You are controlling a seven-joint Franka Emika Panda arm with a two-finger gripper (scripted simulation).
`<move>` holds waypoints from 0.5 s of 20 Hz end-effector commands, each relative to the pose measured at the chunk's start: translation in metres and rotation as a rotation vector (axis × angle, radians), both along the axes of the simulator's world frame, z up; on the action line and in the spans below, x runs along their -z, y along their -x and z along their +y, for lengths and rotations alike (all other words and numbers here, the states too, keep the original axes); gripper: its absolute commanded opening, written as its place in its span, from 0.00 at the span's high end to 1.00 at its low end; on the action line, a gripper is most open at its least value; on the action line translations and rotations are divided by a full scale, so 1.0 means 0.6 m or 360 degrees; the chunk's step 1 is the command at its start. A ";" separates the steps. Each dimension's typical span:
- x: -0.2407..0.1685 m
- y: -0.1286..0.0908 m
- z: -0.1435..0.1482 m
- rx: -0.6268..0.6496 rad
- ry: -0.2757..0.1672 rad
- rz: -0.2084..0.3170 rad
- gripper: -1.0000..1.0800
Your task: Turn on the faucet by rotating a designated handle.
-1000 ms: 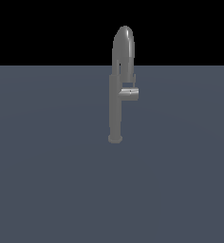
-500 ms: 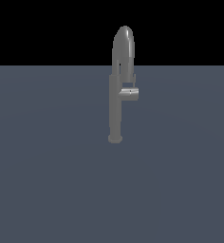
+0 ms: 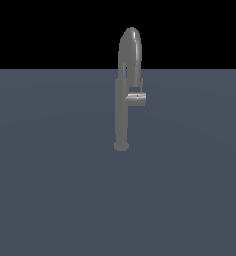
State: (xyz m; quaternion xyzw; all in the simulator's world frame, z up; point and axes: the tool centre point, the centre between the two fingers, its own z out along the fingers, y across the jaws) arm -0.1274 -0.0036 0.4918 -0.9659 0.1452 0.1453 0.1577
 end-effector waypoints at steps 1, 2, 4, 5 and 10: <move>0.008 -0.023 -0.004 0.0056 -0.0057 0.0066 1.00; 0.011 -0.032 -0.006 0.0079 -0.0080 0.0093 1.00; 0.018 -0.050 -0.010 0.0124 -0.0126 0.0146 1.00; 0.022 -0.059 -0.012 0.0146 -0.0150 0.0172 1.00; 0.045 -0.102 -0.024 0.0262 -0.0270 0.0309 1.00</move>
